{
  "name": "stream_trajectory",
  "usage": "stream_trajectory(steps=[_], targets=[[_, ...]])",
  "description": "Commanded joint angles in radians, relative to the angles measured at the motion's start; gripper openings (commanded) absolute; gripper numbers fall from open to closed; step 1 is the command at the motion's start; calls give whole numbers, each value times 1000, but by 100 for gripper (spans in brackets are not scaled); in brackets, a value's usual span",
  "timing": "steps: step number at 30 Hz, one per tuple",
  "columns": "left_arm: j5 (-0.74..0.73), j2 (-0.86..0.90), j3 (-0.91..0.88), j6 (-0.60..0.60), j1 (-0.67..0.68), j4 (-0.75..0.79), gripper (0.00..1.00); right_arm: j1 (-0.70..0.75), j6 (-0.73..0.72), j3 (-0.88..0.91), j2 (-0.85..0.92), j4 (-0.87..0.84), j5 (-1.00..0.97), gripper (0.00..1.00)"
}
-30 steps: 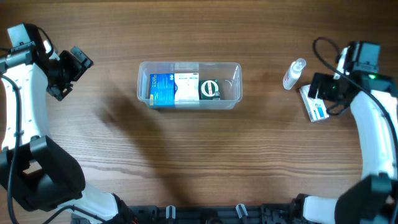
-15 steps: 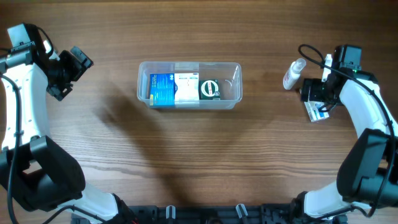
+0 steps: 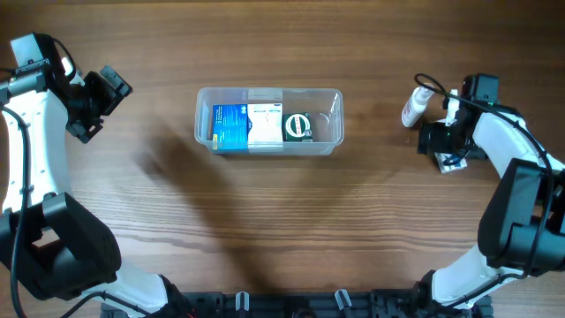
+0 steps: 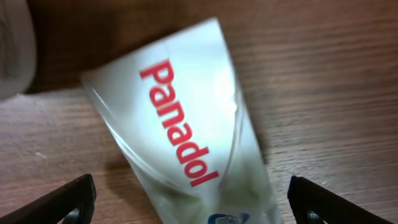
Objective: Pack container
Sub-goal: 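Move the right gripper back to the white Panadol box and grasp it, then lift the Panadol box and carry it over the container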
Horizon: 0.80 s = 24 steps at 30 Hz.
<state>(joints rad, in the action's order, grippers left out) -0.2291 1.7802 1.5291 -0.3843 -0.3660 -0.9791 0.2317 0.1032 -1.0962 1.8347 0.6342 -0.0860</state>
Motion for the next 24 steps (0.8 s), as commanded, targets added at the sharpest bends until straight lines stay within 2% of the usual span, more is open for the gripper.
stream_trajectory(steps=[1, 2, 3, 4, 5, 13, 20, 24], targets=[[6, -15, 16, -13, -3, 3, 100, 5, 5, 10, 21, -5, 17, 97], [6, -15, 16, -13, -3, 3, 100, 5, 0, 10, 21, -3, 18, 95], [6, -15, 16, -13, -3, 3, 100, 5, -1, 10, 21, 0, 17, 90], [6, -15, 16, -13, -3, 3, 100, 5, -5, 10, 21, 10, 18, 72], [6, -15, 16, -13, -3, 3, 100, 5, -14, 10, 21, 12, 17, 69], [6, -15, 16, -13, -3, 3, 100, 4, -54, 10, 21, 45, 17, 66], [6, -15, 16, -13, -3, 3, 100, 4, -127, 10, 20, 77, 21, 55], [6, -15, 16, -13, -3, 3, 100, 4, -132, 10, 20, 85, 43, 53]])
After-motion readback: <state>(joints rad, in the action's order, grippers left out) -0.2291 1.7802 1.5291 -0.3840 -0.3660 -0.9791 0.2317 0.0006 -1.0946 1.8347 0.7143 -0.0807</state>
